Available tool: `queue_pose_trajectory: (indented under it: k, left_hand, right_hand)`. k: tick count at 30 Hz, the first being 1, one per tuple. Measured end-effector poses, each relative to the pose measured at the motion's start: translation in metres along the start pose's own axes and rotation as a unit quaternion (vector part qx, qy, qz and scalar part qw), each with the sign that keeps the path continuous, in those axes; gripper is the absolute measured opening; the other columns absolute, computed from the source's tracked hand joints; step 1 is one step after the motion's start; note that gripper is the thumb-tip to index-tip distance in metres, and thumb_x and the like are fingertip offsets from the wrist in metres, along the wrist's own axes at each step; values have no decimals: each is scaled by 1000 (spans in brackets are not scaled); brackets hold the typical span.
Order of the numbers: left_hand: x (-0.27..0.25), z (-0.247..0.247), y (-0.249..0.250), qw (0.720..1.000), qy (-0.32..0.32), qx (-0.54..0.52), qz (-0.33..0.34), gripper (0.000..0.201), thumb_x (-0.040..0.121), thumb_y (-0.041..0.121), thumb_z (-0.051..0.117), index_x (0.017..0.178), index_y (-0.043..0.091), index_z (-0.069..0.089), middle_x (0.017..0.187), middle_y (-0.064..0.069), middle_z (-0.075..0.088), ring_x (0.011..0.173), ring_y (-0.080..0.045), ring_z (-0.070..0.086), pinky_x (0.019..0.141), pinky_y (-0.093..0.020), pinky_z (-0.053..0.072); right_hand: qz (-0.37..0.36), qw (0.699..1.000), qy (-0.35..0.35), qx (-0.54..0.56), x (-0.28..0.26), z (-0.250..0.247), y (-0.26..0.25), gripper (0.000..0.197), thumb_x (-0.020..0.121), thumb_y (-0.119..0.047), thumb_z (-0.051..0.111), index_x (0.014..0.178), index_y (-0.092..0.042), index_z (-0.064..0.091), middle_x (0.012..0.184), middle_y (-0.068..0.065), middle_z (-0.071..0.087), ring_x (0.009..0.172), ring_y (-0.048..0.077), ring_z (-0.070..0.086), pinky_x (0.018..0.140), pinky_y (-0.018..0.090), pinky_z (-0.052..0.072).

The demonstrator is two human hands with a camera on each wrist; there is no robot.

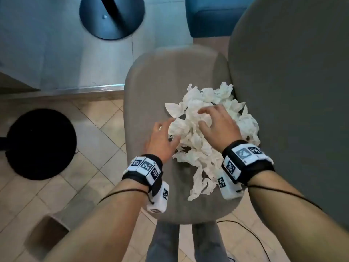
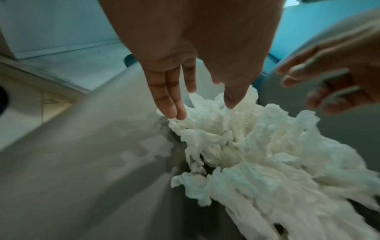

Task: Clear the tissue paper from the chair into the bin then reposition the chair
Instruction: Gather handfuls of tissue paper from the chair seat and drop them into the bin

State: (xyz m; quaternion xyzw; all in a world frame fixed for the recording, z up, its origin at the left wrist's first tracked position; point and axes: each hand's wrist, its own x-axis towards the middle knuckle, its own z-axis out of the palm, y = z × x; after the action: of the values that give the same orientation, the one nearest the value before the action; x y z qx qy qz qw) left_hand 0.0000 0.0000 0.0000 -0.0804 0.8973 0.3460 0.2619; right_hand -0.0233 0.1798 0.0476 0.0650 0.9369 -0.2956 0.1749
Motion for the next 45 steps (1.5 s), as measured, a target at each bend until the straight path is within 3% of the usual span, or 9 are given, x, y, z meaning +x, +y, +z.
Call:
queue_pose_trajectory:
  k: [8,14,17,21,28,32,35,40,45]
  left_hand:
    - [54,41,-19,998,37,28,36,28,93,30,58,120,36,64,116,6,66,102,-16,62,90,-31,49]
    - [52,12,-2,986,152,-56,35,25,91,15,50,80,23,71,85,4,61,75,-9,54,68,-20,40]
    - [65,-2,21,982,175,-68,16,29,94,27,51,66,19,51,76,5,49,66,-3,41,58,-17,31]
    - [97,2,44,988,152,-9,18,31,87,41,64,72,20,47,87,6,46,71,-6,42,61,-20,31]
    - [135,34,38,997,33,61,-17,33,89,24,63,122,23,56,113,-3,63,104,-25,59,93,-40,49]
    - [124,21,34,997,65,47,-1,22,93,18,46,83,15,66,82,-4,65,74,-24,61,71,-37,53]
    - [107,1,25,991,128,-32,-2,30,92,21,38,61,19,39,67,4,44,62,-16,39,63,-32,35]
    - [69,-15,6,983,174,-35,-46,50,91,44,57,58,10,39,76,-3,48,67,-19,47,62,-34,41]
    - [57,8,-19,992,110,33,-58,9,85,23,63,83,16,59,93,5,57,87,-19,58,74,-30,44]
  right_hand:
    - [22,991,-65,-116,79,48,22,56,90,-10,48,139,-35,45,135,6,52,112,34,58,89,43,49]
    - [48,998,32,22,67,19,39,28,94,-18,40,99,-13,67,101,9,62,98,31,57,80,36,45]
    - [95,986,78,111,55,-4,41,29,91,-22,37,67,-9,44,68,3,47,69,23,45,57,35,33]
    - [142,974,85,155,48,-24,48,37,87,-46,53,63,-19,46,69,-3,52,74,24,50,64,30,34]
    - [109,989,43,88,54,-17,65,29,85,-8,50,106,-26,58,108,-2,52,93,22,50,77,27,34]
    - [117,991,-52,37,60,-4,71,44,91,-23,49,133,-34,47,139,4,42,124,27,46,94,36,37]
    - [145,985,-87,-7,60,3,73,56,90,-45,55,142,-36,39,141,3,43,127,28,47,99,41,41]
    - [149,984,-63,-74,62,13,70,37,92,-32,53,127,-20,58,132,9,56,113,37,56,90,44,47]
    - [173,984,-38,-14,53,11,63,30,87,-37,48,102,-12,55,104,9,59,93,35,55,78,42,47]
